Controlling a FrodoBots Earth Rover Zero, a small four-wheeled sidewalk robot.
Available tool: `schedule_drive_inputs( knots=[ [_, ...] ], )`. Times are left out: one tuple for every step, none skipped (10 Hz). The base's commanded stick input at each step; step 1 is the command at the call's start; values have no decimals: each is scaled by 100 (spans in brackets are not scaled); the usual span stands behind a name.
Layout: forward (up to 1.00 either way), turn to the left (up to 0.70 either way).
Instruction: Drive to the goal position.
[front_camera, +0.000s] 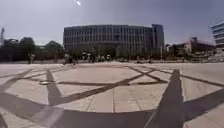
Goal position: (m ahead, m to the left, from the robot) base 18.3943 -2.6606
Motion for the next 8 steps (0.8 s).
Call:
schedule_drive_inputs(
  knots=[
    [100,0],
    [100,0],
    [100,0],
    [100,0],
    [100,25],
    [100,37],
    [100,40],
    [100,35]
  ],
)
